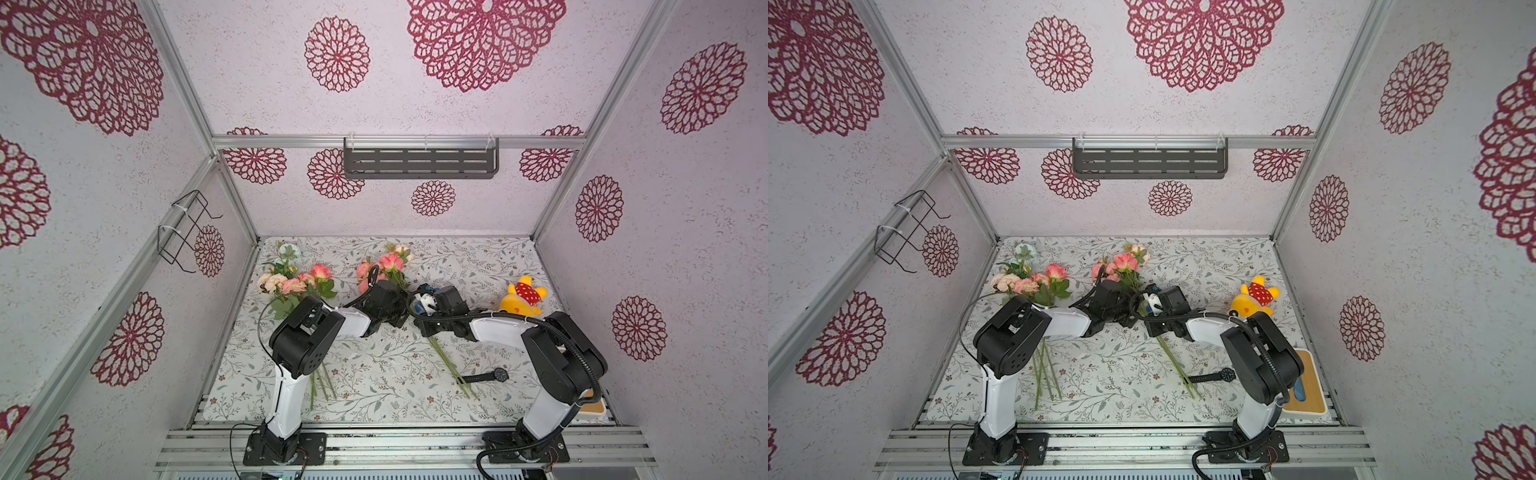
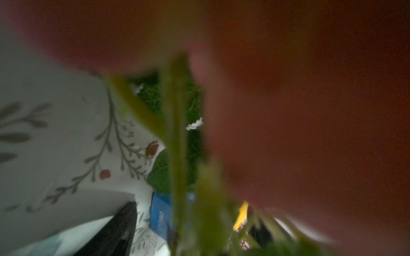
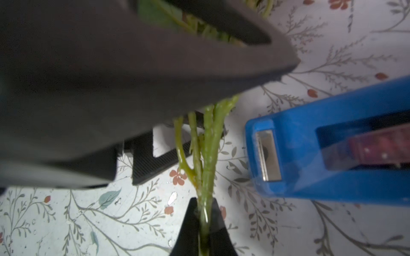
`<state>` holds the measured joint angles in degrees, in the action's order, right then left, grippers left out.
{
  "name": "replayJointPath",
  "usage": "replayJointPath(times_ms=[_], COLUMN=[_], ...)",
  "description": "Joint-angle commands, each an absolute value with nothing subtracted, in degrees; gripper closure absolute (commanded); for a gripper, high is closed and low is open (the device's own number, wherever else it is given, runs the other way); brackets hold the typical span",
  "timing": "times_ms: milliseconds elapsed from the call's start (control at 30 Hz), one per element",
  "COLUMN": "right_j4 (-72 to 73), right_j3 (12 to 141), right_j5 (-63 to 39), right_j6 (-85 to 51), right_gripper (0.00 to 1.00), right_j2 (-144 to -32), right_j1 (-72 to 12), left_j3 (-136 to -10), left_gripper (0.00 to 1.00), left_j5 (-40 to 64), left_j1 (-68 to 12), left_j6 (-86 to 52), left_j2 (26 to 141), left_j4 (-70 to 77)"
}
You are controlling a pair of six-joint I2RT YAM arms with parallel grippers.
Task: Wrap bouquets with tape
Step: Pick up the unwrapped bouquet from the center of the board.
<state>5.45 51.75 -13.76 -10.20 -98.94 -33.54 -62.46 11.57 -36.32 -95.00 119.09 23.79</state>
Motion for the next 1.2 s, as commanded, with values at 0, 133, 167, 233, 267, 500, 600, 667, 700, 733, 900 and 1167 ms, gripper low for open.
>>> replayJointPath(times_ms=[0,133,167,233,267,500,600,667,700,733,900,1167], right_j4=[6.7,5.7,5.6,5.6,5.4,5.0,4.6,4.5,4.2,3.9,3.2,2.4], right_j3=[54.9,55.4,55.3,55.1,55.1,53.8,52.8,51.7,51.3,50.9,47.5,43.5], right_j5=[-15.8,-16.1,-16.1,-16.4,-16.6,-14.7,-13.4,-12.8,-12.7,-12.6,-10.4,-23.9], right_j6=[-10.4,-10.3,-10.3,-10.2,-10.2,-11.1,-11.5,-12.0,-12.3,-12.7,-13.8,-20.0], right_gripper=[0.97,0.97,0.97,0.97,0.96,0.91,0.85,0.79,0.75,0.7,0.55,0.36], right_j2=[-97.4,-97.9,-98.1,-98.4,-98.6,-98.9,-97.9,-96.9,-96.5,-96.0,-91.3,-87.6], right_j1=[-33.7,-33.7,-33.7,-33.6,-33.6,-33.6,-33.6,-33.5,-33.4,-33.2,-33.1,-30.6], left_j3=[-63.8,-65.1,-65.2,-65.1,-64.9,-64.8,-65.0,-65.0,-64.9,-64.9,-66.0,-66.3], left_gripper=[0.27,0.5,0.57,0.67,0.71,0.95,1.0,1.0,1.0,1.0,1.0,1.0], left_j5=[11.4,11.1,11.1,11.2,11.2,10.8,10.7,10.7,10.6,10.4,9.6,9.7], left_j1=[-37.0,-37.2,-37.2,-37.2,-37.1,-37.1,-37.1,-37.1,-37.1,-37.0,-37.0,-37.0], left_j6=[-96.2,-94.3,-94.1,-94.0,-94.1,-93.9,-93.5,-93.6,-93.6,-93.5,-91.7,-91.3], left_j2=[120.8,120.4,120.4,120.6,120.7,120.9,120.8,120.9,120.8,120.8,120.0,120.5], left_j4=[23.0,21.1,20.8,21.3,21.8,21.9,21.2,21.1,21.1,20.9,17.4,17.5])
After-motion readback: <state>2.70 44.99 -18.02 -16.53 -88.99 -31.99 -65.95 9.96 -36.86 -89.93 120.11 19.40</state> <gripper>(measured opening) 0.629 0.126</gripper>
